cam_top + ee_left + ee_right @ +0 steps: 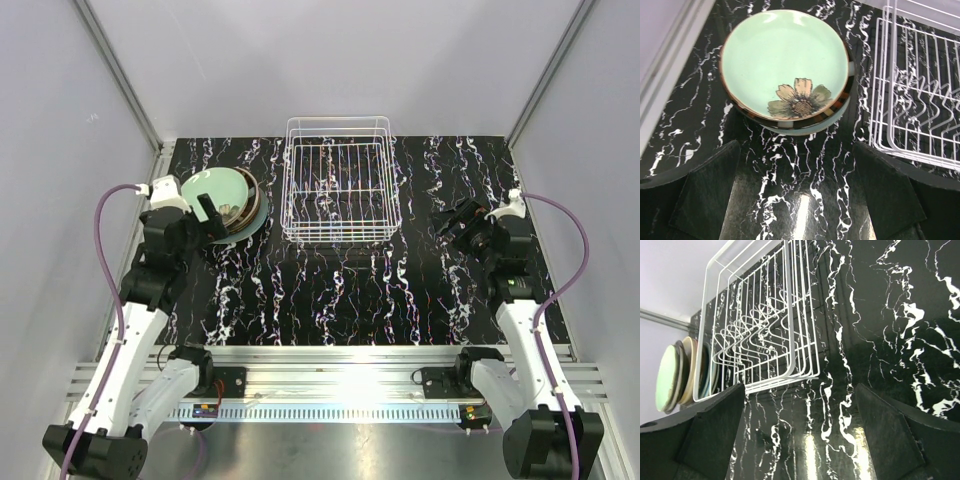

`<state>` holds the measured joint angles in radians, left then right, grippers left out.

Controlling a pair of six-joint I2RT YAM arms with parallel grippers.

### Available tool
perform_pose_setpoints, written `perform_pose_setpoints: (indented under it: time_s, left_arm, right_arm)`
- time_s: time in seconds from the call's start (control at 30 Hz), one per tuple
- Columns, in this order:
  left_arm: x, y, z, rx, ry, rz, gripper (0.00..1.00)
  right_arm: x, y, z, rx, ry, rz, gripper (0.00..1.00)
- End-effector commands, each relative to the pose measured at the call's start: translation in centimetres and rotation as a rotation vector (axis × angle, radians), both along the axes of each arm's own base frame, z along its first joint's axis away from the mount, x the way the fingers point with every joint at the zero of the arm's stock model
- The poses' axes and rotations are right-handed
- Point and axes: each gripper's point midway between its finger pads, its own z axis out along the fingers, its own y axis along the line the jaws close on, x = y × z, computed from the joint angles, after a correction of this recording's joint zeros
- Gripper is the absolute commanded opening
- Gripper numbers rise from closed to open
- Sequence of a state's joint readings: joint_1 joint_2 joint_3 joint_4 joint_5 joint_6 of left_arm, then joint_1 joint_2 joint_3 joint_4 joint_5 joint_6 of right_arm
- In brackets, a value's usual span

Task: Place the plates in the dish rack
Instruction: Grab a plate with the left arm

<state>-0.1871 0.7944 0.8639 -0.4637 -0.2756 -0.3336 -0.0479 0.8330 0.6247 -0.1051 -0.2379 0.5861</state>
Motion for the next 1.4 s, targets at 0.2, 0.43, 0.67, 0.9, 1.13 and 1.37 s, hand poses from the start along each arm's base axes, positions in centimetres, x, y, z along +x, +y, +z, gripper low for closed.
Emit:
perform_pose_setpoints:
  time_s: [0.2, 0.43, 0.67, 0.9, 1.13, 1.37]
  left_arm:
    - [1.5, 2.7, 0.4, 0.046, 0.036, 0.156, 0.99]
    - [3.3, 3.8, 0.3, -0.014, 0.082, 0.194, 0.96]
    - [5.7, 6.0, -1.3, -0.125, 0.133, 0.208, 0.83]
    - [8.2, 7.1, -3.6, -0.219, 0.131, 0.175, 0.79]
    - [9.5, 8.2, -5.5, -0.315, 0.155, 0.154, 0.73]
    - [10.8, 8.8, -7.2, -0.381, 0.179, 0.147, 0.68]
  right_arm:
    - [0.2, -0.3, 2.8, -0.109, -0.076, 0.042, 1.0]
    - [1.0, 0.9, 2.0, -0.092, -0.084, 0.119, 0.86]
    - [1.5, 1.7, 1.7, -0.067, -0.105, 0.156, 0.73]
    - [1.6, 1.9, 1.7, -0.063, -0.106, 0.171, 0.71]
    - [1.7, 1.7, 1.4, -0.066, -0.095, 0.162, 0.7]
    - [1.8, 1.9, 1.3, -0.064, -0.091, 0.171, 0.67]
